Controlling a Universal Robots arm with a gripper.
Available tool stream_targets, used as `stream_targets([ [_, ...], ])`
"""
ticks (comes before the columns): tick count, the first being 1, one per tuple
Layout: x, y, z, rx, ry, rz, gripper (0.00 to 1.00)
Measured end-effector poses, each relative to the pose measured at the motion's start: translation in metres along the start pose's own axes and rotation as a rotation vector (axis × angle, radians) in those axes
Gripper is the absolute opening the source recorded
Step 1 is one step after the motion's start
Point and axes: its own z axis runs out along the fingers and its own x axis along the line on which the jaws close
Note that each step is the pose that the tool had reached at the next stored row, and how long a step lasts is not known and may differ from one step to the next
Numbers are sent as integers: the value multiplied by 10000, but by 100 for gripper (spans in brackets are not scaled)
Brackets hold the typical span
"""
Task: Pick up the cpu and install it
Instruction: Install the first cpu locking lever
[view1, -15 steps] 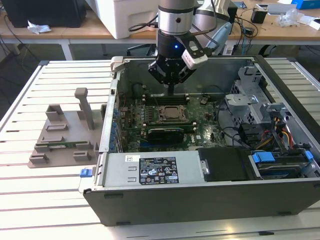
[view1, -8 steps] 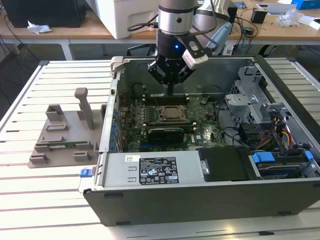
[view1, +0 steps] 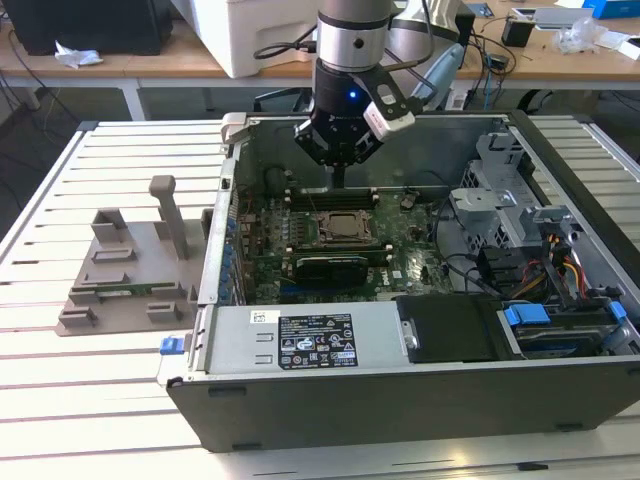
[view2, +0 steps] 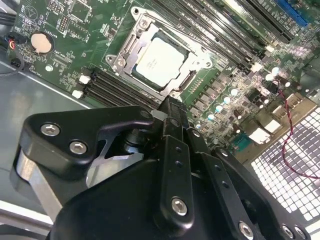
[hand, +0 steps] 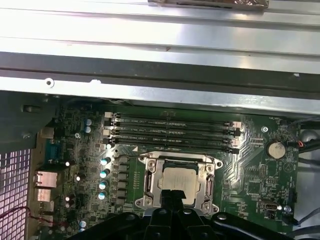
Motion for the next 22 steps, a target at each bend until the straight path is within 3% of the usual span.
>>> stream_targets([
  [3,59,4,1,0,-1,-1,11],
  [7,262,17,6,1,-2,-2,11],
  [11,411,28,11,1,-4,0,11],
  [13,590,82,21,2,-3,-1,11],
  [14,617,122,30,2,-3,0,11],
  [18,609,264,174,1,-4,-1,11],
  [22,487,274,176,1,4,0,11],
])
